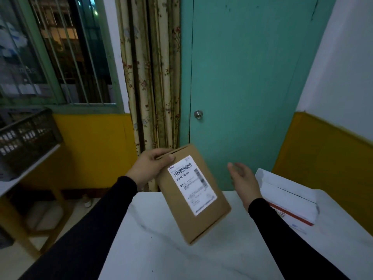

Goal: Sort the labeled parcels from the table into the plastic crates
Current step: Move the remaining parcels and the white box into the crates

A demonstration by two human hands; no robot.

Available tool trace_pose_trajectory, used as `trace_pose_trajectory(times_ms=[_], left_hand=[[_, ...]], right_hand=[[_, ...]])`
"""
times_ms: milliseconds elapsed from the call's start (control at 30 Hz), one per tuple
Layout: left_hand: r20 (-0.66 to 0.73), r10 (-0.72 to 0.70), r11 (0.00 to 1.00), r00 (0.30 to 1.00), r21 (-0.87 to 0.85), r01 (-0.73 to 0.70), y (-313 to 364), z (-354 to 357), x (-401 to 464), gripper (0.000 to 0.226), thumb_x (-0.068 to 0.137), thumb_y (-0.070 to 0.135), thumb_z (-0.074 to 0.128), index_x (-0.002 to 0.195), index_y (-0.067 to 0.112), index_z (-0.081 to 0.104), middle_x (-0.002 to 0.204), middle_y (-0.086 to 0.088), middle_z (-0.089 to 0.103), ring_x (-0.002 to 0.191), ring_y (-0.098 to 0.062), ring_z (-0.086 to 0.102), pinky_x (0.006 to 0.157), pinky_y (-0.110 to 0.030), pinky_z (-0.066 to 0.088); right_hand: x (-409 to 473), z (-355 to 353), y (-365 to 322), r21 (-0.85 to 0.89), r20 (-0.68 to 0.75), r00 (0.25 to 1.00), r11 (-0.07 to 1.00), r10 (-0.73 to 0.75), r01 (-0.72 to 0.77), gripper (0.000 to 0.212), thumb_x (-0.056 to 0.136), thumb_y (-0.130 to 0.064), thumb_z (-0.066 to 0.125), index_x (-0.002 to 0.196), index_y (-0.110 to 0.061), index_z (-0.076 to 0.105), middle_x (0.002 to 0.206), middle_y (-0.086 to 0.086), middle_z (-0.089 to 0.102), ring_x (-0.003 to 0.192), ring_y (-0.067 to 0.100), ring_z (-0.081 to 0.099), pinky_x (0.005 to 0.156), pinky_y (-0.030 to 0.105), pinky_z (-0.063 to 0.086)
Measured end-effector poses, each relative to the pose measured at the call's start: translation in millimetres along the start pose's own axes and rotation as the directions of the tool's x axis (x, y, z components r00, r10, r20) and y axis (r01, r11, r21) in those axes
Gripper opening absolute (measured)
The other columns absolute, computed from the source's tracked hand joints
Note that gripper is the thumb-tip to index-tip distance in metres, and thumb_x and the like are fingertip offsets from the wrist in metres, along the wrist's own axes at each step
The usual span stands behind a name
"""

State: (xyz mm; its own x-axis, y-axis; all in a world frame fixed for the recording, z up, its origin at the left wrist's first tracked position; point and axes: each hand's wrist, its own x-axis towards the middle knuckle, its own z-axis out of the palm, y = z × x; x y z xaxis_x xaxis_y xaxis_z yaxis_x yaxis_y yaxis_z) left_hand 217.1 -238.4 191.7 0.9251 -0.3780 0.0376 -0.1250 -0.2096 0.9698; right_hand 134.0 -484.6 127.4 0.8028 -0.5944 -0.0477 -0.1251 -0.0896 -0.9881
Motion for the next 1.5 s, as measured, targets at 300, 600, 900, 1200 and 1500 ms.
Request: trace_pose_trajectory(times_ms=[300, 600, 900, 1200, 1500], left_hand=[[-0.118, 0.048, 0.995, 0.992, -0.078, -0.058, 15.6, 11.8, 11.8, 0.038, 0.082, 0.039, 0.076, 0.116, 0.025, 0.066, 0.112, 0.002, 0.067, 0.097, -0.015, 0.067, 0.075, -0.026, 0.055], [-0.074, 0.082, 0.983, 0.994, -0.156, -0.093, 6.1, 42.2, -8.7, 0.042, 0.103, 0.041, 0.040, 0.141, 0.051, 0.027, 0.111, 0.033, 0.052, 0.100, 0.010, 0.053, 0.091, -0.021, 0.046], [-0.021, 0.082, 0.978, 0.996, -0.188, -0.084, 7.7, 45.8, -11.3, 0.049, 0.102, 0.037, 0.043, 0.147, 0.047, 0.027, 0.119, 0.026, 0.056, 0.099, 0.007, 0.061, 0.073, -0.013, 0.053], [-0.100, 0.043, 0.981, 0.994, -0.185, -0.061, 4.7, 49.9, -14.3, 0.047, 0.101, 0.041, 0.044, 0.146, 0.042, 0.033, 0.113, 0.021, 0.061, 0.097, 0.000, 0.065, 0.077, -0.023, 0.055], [-0.310, -0.017, 0.984, 0.951, -0.176, -0.039, 1.5, 31.8, -38.4, 0.042, 0.101, 0.041, 0.045, 0.142, 0.041, 0.038, 0.131, 0.007, 0.058, 0.106, -0.007, 0.061, 0.083, -0.026, 0.051]], right_hand=[[-39.0, 15.9, -34.3, -0.001, 0.410, 0.898, 0.985, -0.158, 0.173, 0.043, 0.102, -0.032, 0.047, 0.141, -0.042, 0.032, 0.103, -0.023, 0.063, 0.076, -0.016, 0.065, 0.058, 0.004, 0.047], [-26.0, 24.3, -39.6, 0.166, 0.200, 0.931, 0.947, -0.305, 0.275, 0.051, 0.104, -0.031, 0.043, 0.151, -0.037, 0.025, 0.124, -0.012, 0.063, 0.095, -0.008, 0.066, 0.072, 0.013, 0.054], [-28.5, 16.6, -35.9, 0.187, 0.192, 0.961, 0.968, -0.200, 0.164, 0.030, 0.105, -0.036, 0.038, 0.128, -0.054, 0.030, 0.107, -0.027, 0.061, 0.084, -0.014, 0.064, 0.063, 0.008, 0.050], [-26.4, 13.0, -33.0, 0.210, 0.202, 0.967, 0.972, -0.152, 0.109, 0.035, 0.104, -0.039, 0.043, 0.137, -0.050, 0.040, 0.115, -0.020, 0.066, 0.103, 0.002, 0.064, 0.084, 0.025, 0.053], [-27.1, 40.2, -34.4, 0.263, 0.363, 0.920, 0.963, -0.150, 0.054, 0.038, 0.103, -0.037, 0.045, 0.140, -0.045, 0.043, 0.119, -0.020, 0.065, 0.104, -0.001, 0.065, 0.078, 0.019, 0.055]])
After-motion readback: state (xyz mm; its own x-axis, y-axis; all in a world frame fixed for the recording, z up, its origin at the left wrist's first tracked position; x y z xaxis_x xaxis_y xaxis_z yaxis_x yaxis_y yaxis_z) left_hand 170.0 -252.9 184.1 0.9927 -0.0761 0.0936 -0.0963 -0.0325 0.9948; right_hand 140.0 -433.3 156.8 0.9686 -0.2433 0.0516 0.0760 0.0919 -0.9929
